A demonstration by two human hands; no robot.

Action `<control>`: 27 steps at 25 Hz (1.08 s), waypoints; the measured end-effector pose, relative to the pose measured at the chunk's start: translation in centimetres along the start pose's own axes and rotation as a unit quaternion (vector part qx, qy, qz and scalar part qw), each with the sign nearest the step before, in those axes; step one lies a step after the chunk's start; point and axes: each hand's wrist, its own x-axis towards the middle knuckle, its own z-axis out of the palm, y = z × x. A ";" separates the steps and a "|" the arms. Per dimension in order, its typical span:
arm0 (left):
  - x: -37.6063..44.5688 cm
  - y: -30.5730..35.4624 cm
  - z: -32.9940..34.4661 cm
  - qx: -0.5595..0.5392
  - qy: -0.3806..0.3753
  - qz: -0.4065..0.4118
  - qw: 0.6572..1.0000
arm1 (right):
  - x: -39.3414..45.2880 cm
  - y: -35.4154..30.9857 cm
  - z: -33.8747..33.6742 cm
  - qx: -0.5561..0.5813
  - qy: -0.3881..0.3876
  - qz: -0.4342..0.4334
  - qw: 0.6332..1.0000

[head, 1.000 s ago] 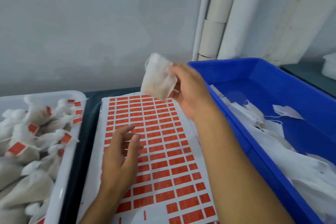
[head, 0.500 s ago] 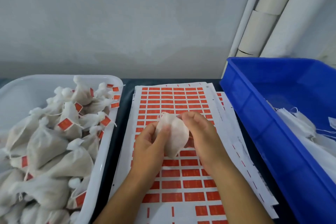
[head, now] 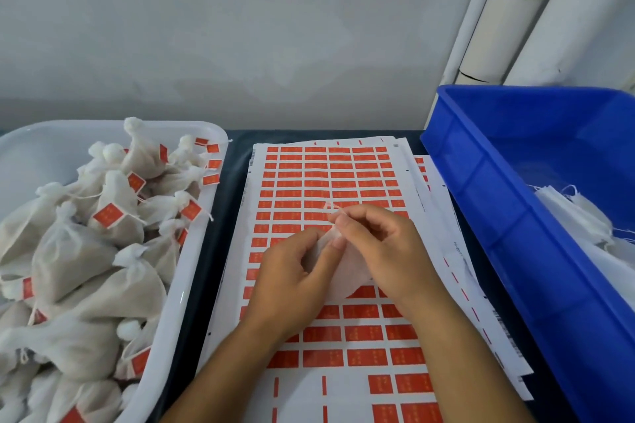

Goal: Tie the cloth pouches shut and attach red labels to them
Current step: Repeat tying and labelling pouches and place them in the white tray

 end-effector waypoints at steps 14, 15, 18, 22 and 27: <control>-0.6 -0.8 0.3 0.173 -0.068 0.047 0.982 | 0.1 -0.3 -1.5 0.108 0.161 -0.007 0.981; -0.6 -0.8 0.3 0.188 -0.065 0.048 0.979 | 0.1 -0.5 -1.4 0.111 0.157 -0.015 0.981; -0.4 -1.1 0.3 0.215 -0.046 0.030 0.975 | 0.1 -0.7 -1.3 0.126 0.162 -0.025 0.978; -0.4 -0.5 0.2 0.202 -0.017 0.041 0.978 | 0.0 -0.9 -1.1 0.135 0.134 -0.037 0.981; -0.5 1.2 0.0 -0.015 -0.037 -0.040 0.998 | -0.3 -1.2 -0.9 0.136 0.095 -0.068 0.984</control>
